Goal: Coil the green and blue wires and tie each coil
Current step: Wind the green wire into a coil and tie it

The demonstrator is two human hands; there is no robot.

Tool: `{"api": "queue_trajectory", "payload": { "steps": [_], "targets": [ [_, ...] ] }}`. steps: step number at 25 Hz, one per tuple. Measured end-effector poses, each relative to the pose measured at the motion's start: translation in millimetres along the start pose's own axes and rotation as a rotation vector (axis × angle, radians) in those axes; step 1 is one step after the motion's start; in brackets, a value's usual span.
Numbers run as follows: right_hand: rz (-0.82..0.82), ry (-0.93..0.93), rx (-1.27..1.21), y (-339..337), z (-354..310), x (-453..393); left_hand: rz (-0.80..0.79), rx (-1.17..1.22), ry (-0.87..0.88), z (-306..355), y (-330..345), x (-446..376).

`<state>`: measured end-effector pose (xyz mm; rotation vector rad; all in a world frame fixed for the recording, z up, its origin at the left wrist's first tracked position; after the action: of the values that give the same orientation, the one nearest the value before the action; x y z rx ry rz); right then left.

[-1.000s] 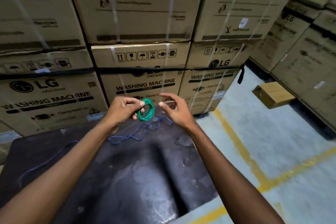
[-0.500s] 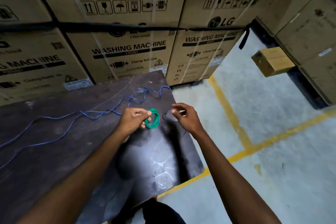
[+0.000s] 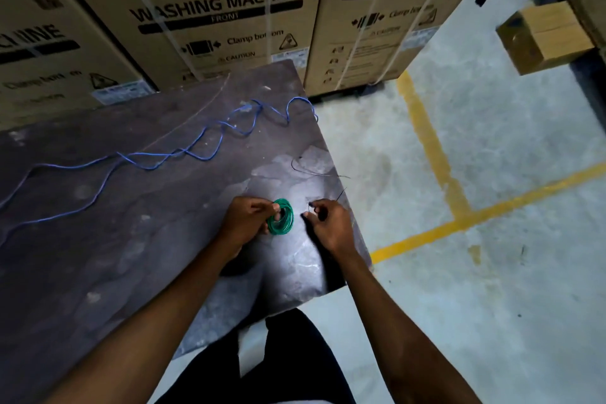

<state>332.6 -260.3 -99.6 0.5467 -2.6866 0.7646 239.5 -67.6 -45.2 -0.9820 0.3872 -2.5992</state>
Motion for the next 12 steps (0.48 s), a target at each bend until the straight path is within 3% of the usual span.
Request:
{"api": "queue_trajectory", "payload": {
  "steps": [5, 12],
  "targets": [
    [0.070, -0.052, 0.047, 4.9, -0.3, 4.1, -0.020, 0.024, -0.037, -21.3, 3.8, -1.1],
    [0.001, -0.207, 0.226, 18.7, -10.5, 4.2, 0.002, 0.048, -0.027, -29.3, -5.2, 9.6]
  ]
}}
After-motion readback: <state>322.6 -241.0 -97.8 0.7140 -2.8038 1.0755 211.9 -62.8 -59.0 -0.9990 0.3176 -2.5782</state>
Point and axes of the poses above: each hand's wrist, its own x-axis away from the middle knuckle, its own y-axis out of the palm, z = x × y, the point moved 6 cm from there along -x, towards the middle knuckle, and after that the axes turned 13 degrees about -x, right-handed, at the moved point
